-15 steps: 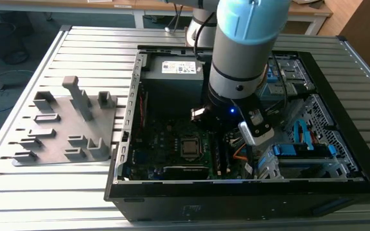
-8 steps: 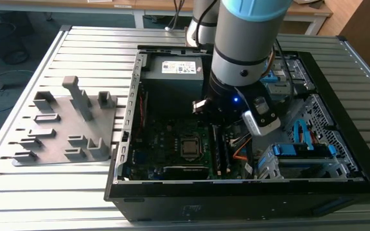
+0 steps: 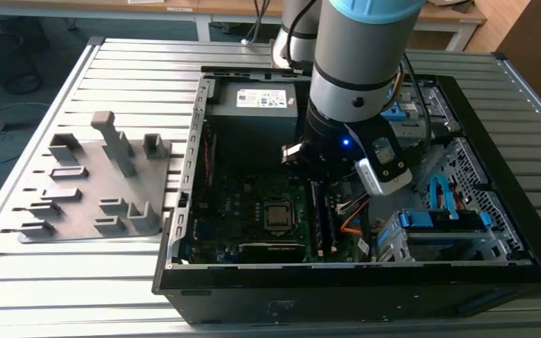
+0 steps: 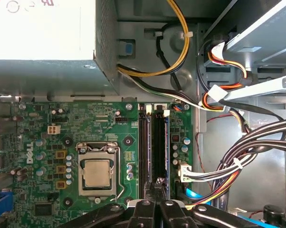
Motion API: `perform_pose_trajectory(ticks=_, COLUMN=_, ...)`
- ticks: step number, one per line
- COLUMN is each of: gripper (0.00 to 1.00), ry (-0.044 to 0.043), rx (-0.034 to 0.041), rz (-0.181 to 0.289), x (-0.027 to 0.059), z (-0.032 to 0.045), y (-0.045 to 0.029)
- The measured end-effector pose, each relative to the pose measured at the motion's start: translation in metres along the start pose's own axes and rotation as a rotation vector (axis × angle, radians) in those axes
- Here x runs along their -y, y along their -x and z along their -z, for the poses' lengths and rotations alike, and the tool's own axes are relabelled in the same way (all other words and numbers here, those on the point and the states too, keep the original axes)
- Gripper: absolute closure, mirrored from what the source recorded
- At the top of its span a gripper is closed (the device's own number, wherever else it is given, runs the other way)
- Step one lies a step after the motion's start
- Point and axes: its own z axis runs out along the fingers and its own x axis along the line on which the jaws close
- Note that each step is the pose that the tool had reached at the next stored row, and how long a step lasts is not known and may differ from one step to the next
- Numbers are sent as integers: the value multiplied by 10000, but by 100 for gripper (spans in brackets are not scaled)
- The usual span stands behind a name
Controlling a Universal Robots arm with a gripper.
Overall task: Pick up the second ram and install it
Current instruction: 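Insert the second ram into the second slot, then press down the second ram until it locks into place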
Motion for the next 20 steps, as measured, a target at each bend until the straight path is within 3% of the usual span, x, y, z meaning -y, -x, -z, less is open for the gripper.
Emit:
perform_pose_trajectory(ticks=10, gripper=90, ry=-4, rx=0, rz=0, x=-9, z=-2, y=-1)
perform_pose_trajectory(ticks=20, gripper=90, ry=-3, rx=0, rz=0, x=-430, z=-154, y=-20)
